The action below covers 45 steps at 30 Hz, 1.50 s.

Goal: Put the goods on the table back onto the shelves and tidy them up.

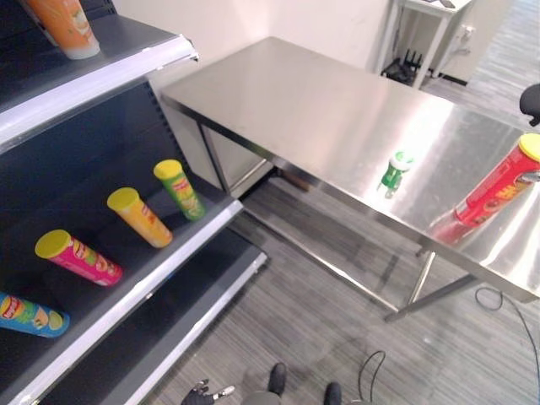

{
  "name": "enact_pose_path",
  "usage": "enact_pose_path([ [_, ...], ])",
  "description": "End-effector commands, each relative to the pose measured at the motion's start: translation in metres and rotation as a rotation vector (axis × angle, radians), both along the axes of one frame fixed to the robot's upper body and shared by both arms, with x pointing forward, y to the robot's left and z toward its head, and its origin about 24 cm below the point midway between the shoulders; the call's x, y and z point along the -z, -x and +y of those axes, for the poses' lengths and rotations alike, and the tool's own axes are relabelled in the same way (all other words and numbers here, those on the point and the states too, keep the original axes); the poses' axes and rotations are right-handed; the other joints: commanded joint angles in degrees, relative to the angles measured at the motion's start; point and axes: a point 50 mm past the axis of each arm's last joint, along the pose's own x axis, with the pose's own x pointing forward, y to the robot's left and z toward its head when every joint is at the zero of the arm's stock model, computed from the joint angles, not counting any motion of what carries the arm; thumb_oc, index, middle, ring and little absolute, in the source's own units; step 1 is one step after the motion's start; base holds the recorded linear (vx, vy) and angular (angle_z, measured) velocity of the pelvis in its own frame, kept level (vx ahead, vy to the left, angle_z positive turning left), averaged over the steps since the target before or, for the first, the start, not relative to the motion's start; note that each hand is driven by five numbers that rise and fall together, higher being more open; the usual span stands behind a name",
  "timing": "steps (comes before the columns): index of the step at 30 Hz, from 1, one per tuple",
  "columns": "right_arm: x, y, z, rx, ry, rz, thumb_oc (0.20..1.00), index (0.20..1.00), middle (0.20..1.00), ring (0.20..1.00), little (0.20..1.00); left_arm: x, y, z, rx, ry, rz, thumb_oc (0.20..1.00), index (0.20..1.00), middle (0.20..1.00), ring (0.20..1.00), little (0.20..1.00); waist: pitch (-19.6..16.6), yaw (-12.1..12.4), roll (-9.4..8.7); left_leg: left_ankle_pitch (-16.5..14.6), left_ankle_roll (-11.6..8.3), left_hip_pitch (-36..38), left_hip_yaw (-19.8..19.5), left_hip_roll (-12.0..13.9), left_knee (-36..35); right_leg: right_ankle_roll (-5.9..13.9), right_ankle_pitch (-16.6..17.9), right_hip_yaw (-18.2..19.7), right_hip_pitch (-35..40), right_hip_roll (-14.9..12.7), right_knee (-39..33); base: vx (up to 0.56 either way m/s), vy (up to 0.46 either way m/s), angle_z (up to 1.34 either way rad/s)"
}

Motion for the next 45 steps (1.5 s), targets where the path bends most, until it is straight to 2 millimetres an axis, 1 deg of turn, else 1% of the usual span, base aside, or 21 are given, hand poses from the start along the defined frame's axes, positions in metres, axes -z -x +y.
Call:
enact_pose_path([
  [1, -0.030, -0.008, 0.010, -0.037, 0.038, -0.101, 1.000, 1.000, 1.000, 1.000, 1.000, -0.003, -0.010, 0.002, 0.010, -0.011, -0.036, 1.000, 1.000, 1.000, 1.000, 1.000, -2.4, 2.0, -0.89, -2.3, -6.36, 0.0, 3.8, 6.0, 0.5, 2.93, -4.8, 1.3, 0.2, -0.9, 0.8, 0.00, 0.000, 0.00],
  [9, -0.032, -0.011, 0.013, -0.047, 0.034, -0.106, 1.000, 1.000, 1.000, 1.000, 1.000, -0.003, -0.011, 0.002, 0.014, -0.008, -0.039, 1.000, 1.000, 1.000, 1.000, 1.000, -2.4, 2.3, -0.90, -2.3, -6.37, 0.0, 3.3, 5.9, 0.5, 2.91, -4.9, 1.0, 0.4, -0.9, 0.8, 0.00, 0.000, 0.02],
  [24, -0.022, -0.016, 0.015, -0.050, 0.000, -0.075, 1.000, 1.000, 1.000, 1.000, 1.000, -0.003, -0.010, 0.001, 0.011, -0.005, -0.040, 1.000, 1.000, 1.000, 1.000, 1.000, -2.4, 3.0, -0.87, -2.2, -6.32, -0.3, 2.8, 5.5, 0.5, 2.88, -5.0, 0.5, 0.6, -1.0, 0.8, 0.00, 0.002, 0.03],
  [34, -0.015, -0.022, 0.023, -0.092, -0.007, -0.038, 1.000, 1.000, 1.000, 1.000, 1.000, -0.003, -0.009, 0.002, 0.016, -0.003, -0.038, 1.000, 1.000, 1.000, 1.000, 1.000, -2.3, 3.2, -0.88, -2.3, -6.32, -0.1, 2.8, 5.5, 0.5, 2.92, -5.0, 0.5, 0.8, -1.1, 0.7, 0.00, 0.000, 0.00],
  [38, -0.015, -0.023, 0.024, -0.095, -0.025, -0.052, 1.000, 1.000, 1.000, 1.000, 1.000, -0.004, -0.012, 0.000, 0.016, 0.004, -0.055, 1.000, 1.000, 1.000, 1.000, 1.000, -2.3, 3.4, -0.82, -2.2, -6.29, -0.2, 2.9, 5.5, 0.5, 2.93, -5.0, 0.3, 0.8, -1.1, 0.7, 0.00, 0.000, 0.00],
  [45, -0.016, -0.026, 0.026, -0.093, -0.042, -0.064, 1.000, 1.000, 1.000, 1.000, 1.000, -0.003, -0.010, 0.000, 0.015, 0.000, -0.040, 1.000, 1.000, 1.000, 1.000, 1.000, -2.4, 3.6, -0.88, -2.2, -6.29, -0.1, 2.8, 5.5, 0.5, 2.90, -5.1, 0.2, 0.9, -1.1, 0.7, 0.00, 0.000, 0.00],
])
